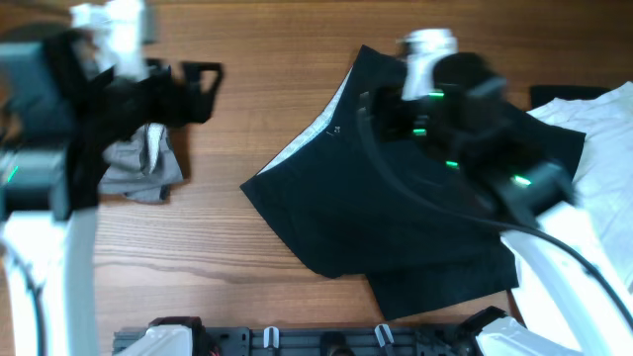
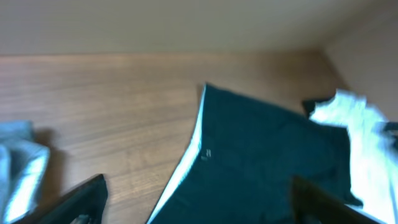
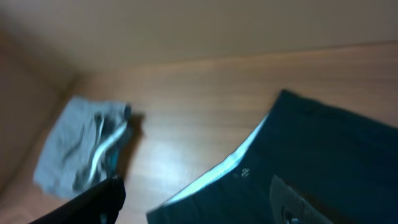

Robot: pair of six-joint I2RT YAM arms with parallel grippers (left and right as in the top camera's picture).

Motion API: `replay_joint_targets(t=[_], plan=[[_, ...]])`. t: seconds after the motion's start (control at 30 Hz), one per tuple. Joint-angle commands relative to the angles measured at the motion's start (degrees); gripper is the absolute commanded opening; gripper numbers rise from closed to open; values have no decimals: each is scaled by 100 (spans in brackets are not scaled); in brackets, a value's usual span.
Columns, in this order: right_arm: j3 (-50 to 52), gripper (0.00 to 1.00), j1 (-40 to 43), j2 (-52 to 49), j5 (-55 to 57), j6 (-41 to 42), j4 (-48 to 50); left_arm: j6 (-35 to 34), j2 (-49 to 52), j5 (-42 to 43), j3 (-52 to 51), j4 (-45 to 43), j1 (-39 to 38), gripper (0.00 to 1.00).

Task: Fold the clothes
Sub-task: 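Drag the black trousers toward the table center with the right gripper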

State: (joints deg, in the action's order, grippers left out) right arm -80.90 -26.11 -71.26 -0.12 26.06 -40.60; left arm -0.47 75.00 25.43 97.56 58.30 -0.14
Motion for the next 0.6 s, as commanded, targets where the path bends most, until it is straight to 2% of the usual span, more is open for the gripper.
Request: replay_joint_targets(t=[0.0,0.07,0.17,0.33,0.4,0.43,0.47,0.53,0.57], plan=[[-52,80,691,264,116,894,-658,352,1427,-516,35,-354,-1152,77],[-52,80,964,299,118,879,-1075,352,1950,-514,35,-651,-1399,77],[-50,80,1187,295,120,881,-1545,348,2618,-514,33,-1215,-1628,70],[-50,81,1364,295,125,841,-1757,350,3912,-516,33,-2190,-1998,56],[-50,81,1381,295,142,841,-1829,352,4284,-560,33,-2437,-2076,41],[-50,81,1381,291,144,844,-1867,352,4483,-651,33,-2544,-2114,40],[-50,81,1381,284,144,844,-1937,352,4669,-774,33,-2658,-2155,41],[-46,82,1381,247,188,841,-2074,345,5012,-835,33,-2756,-2232,60],[-46,81,1381,238,190,841,-2100,363,5056,-866,33,-2758,-2258,54]])
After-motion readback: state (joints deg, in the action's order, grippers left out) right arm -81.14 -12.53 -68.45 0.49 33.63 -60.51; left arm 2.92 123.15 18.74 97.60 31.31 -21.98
